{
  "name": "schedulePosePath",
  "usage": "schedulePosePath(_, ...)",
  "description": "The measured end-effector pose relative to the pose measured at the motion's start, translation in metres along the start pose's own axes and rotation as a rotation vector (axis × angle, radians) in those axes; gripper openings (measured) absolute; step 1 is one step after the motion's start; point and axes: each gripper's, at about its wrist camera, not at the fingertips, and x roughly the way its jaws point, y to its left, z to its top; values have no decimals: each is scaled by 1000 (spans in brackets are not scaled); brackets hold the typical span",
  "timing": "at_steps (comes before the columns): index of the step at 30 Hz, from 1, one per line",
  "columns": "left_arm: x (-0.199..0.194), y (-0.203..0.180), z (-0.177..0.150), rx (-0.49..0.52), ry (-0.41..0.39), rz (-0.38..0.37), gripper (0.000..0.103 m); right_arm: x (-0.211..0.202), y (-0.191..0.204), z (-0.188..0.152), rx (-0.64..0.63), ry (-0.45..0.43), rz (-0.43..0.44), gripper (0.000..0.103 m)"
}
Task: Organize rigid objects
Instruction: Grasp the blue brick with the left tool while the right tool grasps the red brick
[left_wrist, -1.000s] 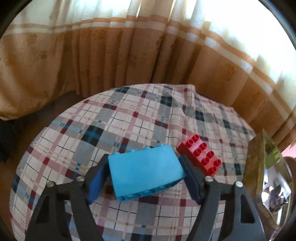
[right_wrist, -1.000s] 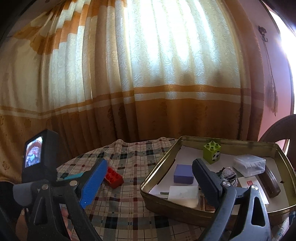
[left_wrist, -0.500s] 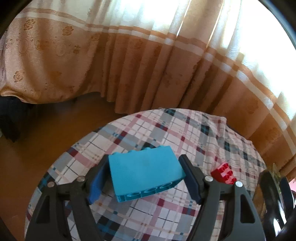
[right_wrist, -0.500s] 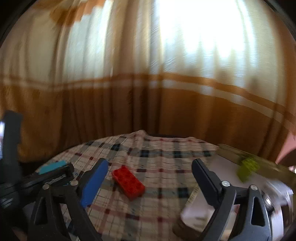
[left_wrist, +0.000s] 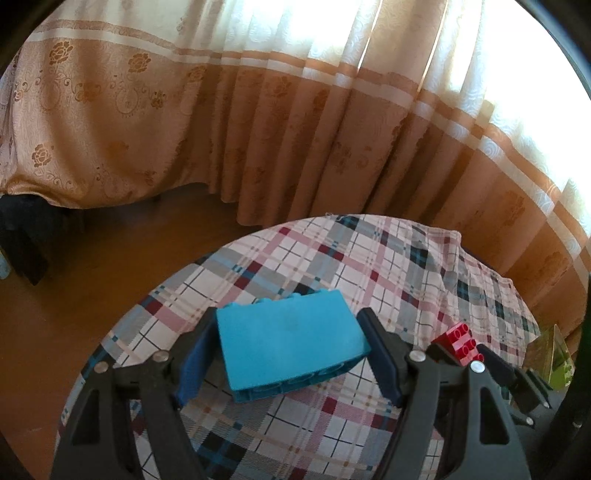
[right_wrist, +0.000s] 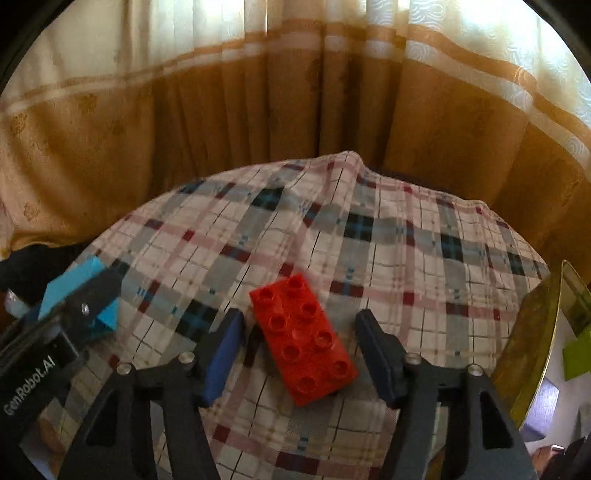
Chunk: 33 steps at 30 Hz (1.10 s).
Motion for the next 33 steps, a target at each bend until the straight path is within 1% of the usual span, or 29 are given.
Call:
schedulePosePath(1,0,-1,0,2,0,1,75,-3,-1,-1,5,-4,2,45)
schedulePosePath(2,0,-1,0,3,0,1,75,-7,-2,-1,13,-11,4,38)
schedulePosePath(3,0,-1,0,5,0,1,75,-10,-3,-2,22,-14,13,36)
schedulePosePath(6,0,0,0,-2,-3,-4,75,-23,-12,-6,83,-43,57,35)
schedulePosePath(7,-1,0,0,-7,-7,-11,75,-36,-17,-8,116,-95,85,35)
schedulePosePath(9,-4,-1,1,-7,-25,-14,74,-57,-23,-14,132,-199,102,35)
schedulePosePath(10,-7,-3,1,2,-46,-12,73,-69,-24,-17,134,-251,97,34)
schedulePosePath(12,-13,-7,1,24,-82,-12,69,-92,-24,-28,139,-348,55,34)
schedulePosePath(13,-17,-10,1,41,-102,-12,65,-101,-23,-33,141,-384,27,34)
schedulePosePath(14,-18,-14,0,59,-113,-15,64,-107,-17,-33,139,-418,-3,34)
schedulePosePath(15,-19,-15,1,67,-113,-20,64,-110,-13,-33,136,-432,-15,34)
schedulePosePath(19,-16,-16,3,71,-94,-40,64,-122,-7,-41,119,-428,-4,34)
schedulePosePath(21,-16,-14,4,65,-89,-55,64,-117,-5,-43,111,-423,-3,34)
schedulePosePath(25,-10,-9,3,28,-46,-151,64,-120,-2,-59,121,-417,-17,34)
schedulePosePath(26,-11,-9,2,22,-44,-170,64,-121,-1,-65,129,-409,-16,34)
schedulePosePath(29,-15,-11,0,14,-40,-264,64,-130,-2,-80,149,-411,-21,34)
schedulePosePath(33,-26,-21,-5,51,-74,-292,64,-142,-4,-92,156,-426,-31,34)
